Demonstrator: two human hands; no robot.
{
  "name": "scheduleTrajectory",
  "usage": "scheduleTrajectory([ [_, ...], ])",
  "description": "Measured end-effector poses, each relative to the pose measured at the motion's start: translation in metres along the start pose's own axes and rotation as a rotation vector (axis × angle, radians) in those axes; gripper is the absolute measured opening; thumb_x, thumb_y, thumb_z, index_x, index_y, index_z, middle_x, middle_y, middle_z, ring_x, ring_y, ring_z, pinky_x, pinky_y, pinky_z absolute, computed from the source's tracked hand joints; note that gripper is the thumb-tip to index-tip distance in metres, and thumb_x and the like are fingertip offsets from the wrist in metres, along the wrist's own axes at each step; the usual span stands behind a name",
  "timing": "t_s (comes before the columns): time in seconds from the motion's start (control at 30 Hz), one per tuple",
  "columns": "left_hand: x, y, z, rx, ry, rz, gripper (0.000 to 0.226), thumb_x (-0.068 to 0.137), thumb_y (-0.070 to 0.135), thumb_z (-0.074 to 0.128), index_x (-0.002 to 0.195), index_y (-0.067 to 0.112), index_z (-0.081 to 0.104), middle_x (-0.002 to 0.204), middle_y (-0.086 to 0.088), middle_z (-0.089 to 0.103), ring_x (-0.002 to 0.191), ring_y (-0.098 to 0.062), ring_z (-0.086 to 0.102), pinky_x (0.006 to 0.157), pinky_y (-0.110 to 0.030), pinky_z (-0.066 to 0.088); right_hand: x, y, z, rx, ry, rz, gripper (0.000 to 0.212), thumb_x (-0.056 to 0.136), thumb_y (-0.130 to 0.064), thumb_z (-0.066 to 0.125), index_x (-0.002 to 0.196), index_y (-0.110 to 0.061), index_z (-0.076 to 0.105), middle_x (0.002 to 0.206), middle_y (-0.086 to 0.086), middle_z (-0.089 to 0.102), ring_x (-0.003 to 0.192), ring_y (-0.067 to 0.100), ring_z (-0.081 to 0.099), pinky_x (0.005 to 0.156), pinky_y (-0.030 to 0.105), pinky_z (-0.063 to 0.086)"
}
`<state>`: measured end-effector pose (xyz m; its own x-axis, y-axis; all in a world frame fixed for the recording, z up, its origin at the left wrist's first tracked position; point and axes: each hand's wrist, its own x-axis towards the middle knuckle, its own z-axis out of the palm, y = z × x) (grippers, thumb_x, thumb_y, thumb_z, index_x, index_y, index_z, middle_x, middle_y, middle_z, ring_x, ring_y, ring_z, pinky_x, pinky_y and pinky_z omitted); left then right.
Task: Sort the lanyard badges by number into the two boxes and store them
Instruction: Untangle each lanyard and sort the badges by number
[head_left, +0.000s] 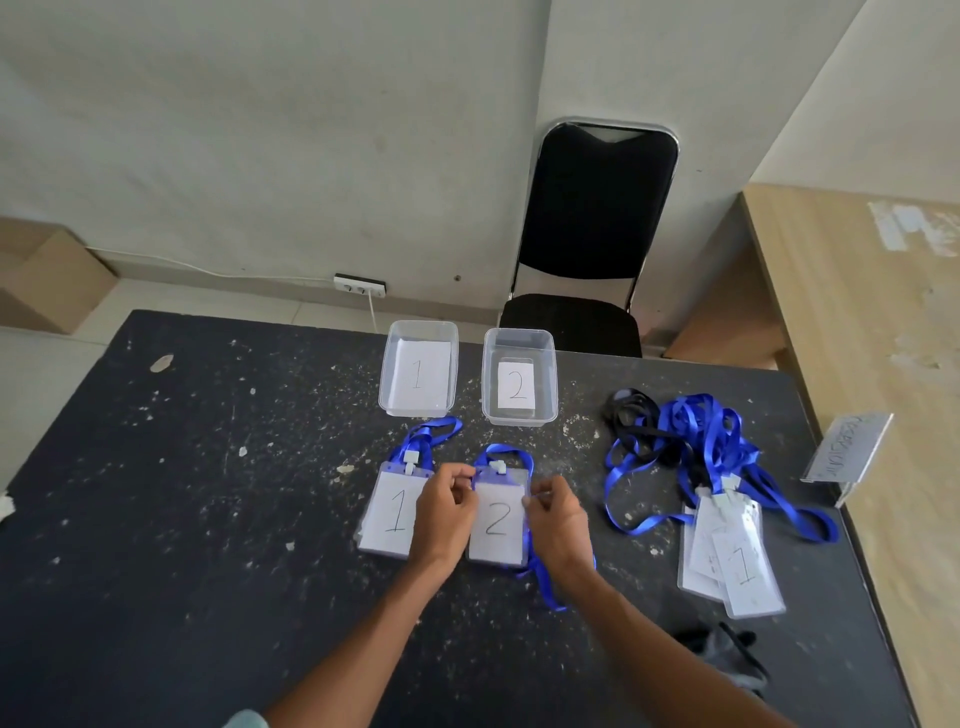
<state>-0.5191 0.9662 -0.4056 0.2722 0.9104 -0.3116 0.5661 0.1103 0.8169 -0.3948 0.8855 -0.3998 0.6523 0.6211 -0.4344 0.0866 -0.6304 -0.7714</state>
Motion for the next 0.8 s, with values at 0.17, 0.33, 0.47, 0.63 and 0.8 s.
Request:
scheduleTrajectory([
  [0.17,0.009,-0.007,0.009,0.035,-0.057,-0.029,0.027,0.092,0.004,0.062,0.117,0.015,0.060,0.113,0.001,0.064,0.100,-0.009,0.060,0.076,-0.012,0.046,0.018,0.003,0.002,-0.148,-0.061,0.010,0.017,0.099,-0.016,0.049,0.115,-0.017,0.055,0.104,0.000,0.062,0.086,0.017,0.060,0.063,0.025,0.046],
  [0.33,0.005,-0.019,0.015,0.108,-0.058,0.000,0.030,0.092,0.010,0.066,0.120,0.020,0.062,0.116,0.001,0.059,0.101,-0.011,0.061,0.078,-0.013,0.046,0.017,0.023,0.016,-0.202,-0.092,0.021,0.015,0.095,-0.016,0.055,0.107,-0.025,0.052,0.105,0.001,0.062,0.089,0.017,0.063,0.077,0.041,0.058],
  [0.47,0.008,-0.018,0.013,0.124,-0.011,-0.012,0.042,0.093,0.010,0.065,0.133,0.021,0.054,0.124,-0.002,0.047,0.098,-0.009,0.056,0.086,-0.015,0.043,0.019,0.025,0.019,-0.200,-0.064,0.001,0.016,0.095,-0.020,0.056,0.107,-0.029,0.051,0.103,-0.001,0.065,0.088,0.016,0.064,0.075,0.043,0.058],
  [0.63,0.010,-0.018,0.014,0.131,0.003,0.011,0.033,0.091,0.013,0.068,0.122,0.021,0.057,0.118,-0.003,0.051,0.096,-0.014,0.061,0.086,-0.023,0.052,0.020,0.022,0.013,-0.248,-0.055,-0.012,0.018,0.095,-0.024,0.053,0.113,-0.029,0.051,0.101,-0.005,0.065,0.087,0.016,0.064,0.075,0.043,0.057],
  [0.8,0.006,-0.012,0.017,0.172,0.058,0.033,0.026,0.093,0.012,0.064,0.118,0.020,0.057,0.115,-0.003,0.052,0.094,-0.011,0.057,0.079,-0.019,0.047,0.019,0.022,0.007,-0.287,-0.039,-0.029,0.022,0.093,-0.028,0.054,0.115,-0.026,0.055,0.105,-0.003,0.067,0.095,0.020,0.062,0.082,0.039,0.053],
])
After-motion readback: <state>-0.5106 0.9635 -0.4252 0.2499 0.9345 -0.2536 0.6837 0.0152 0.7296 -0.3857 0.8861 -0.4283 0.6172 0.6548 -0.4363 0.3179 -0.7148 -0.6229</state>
